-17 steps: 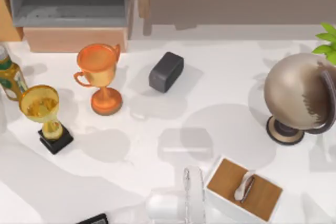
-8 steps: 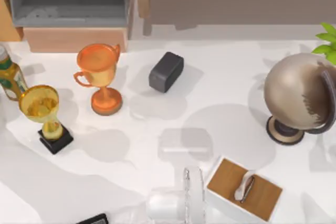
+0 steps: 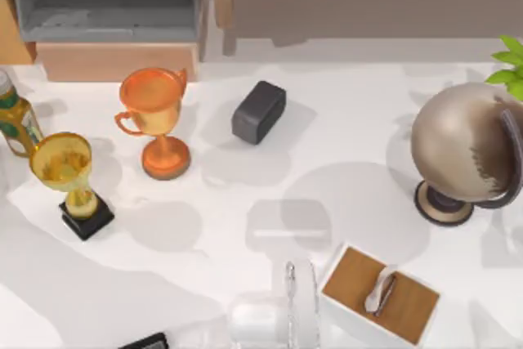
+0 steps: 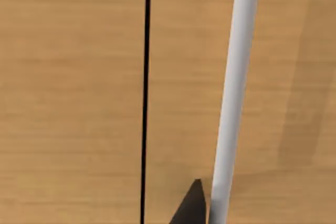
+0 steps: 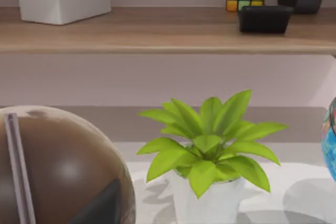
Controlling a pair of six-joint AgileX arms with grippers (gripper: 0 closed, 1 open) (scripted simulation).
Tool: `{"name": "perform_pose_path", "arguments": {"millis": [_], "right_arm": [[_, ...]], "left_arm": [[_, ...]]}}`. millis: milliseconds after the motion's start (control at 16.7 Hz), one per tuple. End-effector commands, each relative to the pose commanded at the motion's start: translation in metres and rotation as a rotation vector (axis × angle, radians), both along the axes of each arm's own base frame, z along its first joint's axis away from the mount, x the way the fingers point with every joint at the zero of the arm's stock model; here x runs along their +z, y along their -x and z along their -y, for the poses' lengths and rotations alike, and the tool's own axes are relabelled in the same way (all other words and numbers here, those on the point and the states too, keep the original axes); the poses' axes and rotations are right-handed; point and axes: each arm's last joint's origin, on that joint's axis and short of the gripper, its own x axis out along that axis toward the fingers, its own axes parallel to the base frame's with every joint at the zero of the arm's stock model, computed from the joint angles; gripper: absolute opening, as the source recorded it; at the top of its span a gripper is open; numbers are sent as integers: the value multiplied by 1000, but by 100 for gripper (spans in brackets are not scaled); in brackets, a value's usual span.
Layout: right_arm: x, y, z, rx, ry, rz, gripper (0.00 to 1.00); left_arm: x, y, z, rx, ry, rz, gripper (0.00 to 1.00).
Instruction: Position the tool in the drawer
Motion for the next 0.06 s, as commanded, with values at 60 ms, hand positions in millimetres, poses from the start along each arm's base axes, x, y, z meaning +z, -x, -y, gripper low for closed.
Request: {"name": "perform_pose_path", "arguments": {"millis": [60], "right_arm": [[0,0,0,0,0,0,100]], "left_arm": [[0,0,0,0,0,0,100]]}}
